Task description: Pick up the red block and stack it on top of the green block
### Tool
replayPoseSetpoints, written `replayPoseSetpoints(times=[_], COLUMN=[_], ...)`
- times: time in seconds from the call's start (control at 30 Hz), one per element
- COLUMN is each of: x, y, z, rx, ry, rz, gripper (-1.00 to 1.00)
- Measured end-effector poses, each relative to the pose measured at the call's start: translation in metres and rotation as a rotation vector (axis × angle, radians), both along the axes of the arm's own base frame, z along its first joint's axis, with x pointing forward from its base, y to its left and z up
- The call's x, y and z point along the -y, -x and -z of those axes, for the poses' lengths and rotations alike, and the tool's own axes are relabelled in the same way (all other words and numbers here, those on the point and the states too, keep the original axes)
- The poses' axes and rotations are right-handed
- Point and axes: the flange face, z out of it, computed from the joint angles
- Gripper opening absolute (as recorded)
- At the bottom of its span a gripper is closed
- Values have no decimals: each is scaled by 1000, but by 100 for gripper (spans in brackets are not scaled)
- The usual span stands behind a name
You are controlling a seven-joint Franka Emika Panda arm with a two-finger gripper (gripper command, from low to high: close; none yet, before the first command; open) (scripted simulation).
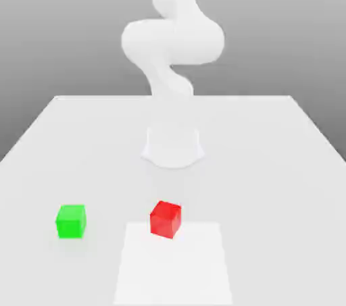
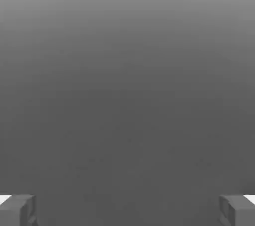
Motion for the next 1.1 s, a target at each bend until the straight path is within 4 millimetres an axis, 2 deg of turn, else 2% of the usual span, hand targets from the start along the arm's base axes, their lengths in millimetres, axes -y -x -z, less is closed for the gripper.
replayPoseSetpoints(times=[0.13, 0.23, 0.3, 0.4, 0.6, 0.67, 0.8, 0.83, 1.03, 1.1], x=[6, 9, 10, 10, 10, 10, 10, 10, 10, 10], y=[-32, -40, -37, -22, 40, 46, 51, 51, 52, 50], z=[99, 174, 225, 300, 451, 477, 512, 517, 519, 510], rx=[-147, -257, -332, -450, -688, -709, -716, -716, -715, -715], ry=[-48, -75, -90, -107, -122, -124, -124, -124, -124, -124], rz=[60, 107, 140, 196, 314, 325, 329, 330, 330, 329], gripper=[0, 0, 0, 0, 0, 0, 0, -100, -100, -100])
